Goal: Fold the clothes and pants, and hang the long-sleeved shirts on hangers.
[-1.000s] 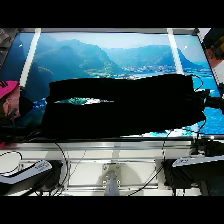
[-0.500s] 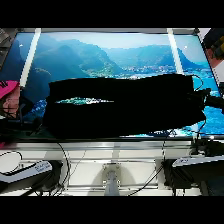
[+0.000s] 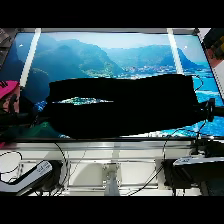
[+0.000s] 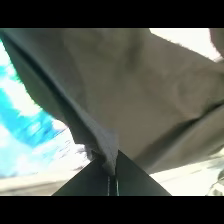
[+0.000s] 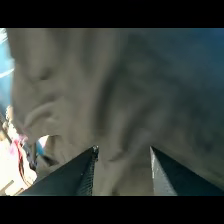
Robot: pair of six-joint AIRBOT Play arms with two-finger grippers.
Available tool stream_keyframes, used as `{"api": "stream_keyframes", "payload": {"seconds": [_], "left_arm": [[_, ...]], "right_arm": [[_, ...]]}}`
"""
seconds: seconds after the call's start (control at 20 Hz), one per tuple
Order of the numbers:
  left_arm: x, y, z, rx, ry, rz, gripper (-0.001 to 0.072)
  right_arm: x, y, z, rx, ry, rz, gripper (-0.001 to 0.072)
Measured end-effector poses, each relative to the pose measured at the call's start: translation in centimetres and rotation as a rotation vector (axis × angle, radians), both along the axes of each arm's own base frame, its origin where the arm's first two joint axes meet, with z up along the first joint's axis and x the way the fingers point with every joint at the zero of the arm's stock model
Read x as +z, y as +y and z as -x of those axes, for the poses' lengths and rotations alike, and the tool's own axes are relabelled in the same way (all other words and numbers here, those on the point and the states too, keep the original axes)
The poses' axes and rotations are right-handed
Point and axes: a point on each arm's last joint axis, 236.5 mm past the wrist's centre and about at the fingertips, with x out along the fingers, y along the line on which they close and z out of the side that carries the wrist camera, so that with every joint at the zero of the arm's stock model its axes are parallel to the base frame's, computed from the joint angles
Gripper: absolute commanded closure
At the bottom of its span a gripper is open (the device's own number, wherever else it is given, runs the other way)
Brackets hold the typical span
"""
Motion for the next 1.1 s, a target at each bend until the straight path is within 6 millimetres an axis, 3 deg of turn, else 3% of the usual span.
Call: {"api": "stream_keyframes", "payload": {"seconds": [0.15,0.55,0.75,1.0,1.05,1.1], "left_arm": [[0.9,-0.3,-0.8,0.019,-0.035,0.026,0.0705],[1.6,-0.5,-1.4,0.037,-0.063,0.043,0.0705],[1.7,-0.5,-1.5,0.04,-0.066,0.046,0.0704],[1.7,-0.5,-1.5,0.041,-0.067,0.045,0.0705],[1.6,-0.4,-1.5,0.043,-0.068,0.043,0.0705],[1.6,-0.4,-1.6,0.046,-0.069,0.04,0.0705]], "right_arm": [[-0.5,-0.9,2.2,-0.048,0.092,-0.025,0.0099],[-2.1,-1.7,5.9,-0.057,0.26,-0.006,0.0099],[-3.0,-2.7,5.6,-0.084,0.276,0.049,0.01],[-3.9,-4.2,3.6,-0.129,0.239,0.135,0.0115],[-4.0,-4.4,3.2,-0.136,0.232,0.148,0.0207],[-4.0,-4.4,2.8,-0.14,0.222,0.155,0.0392]]}}
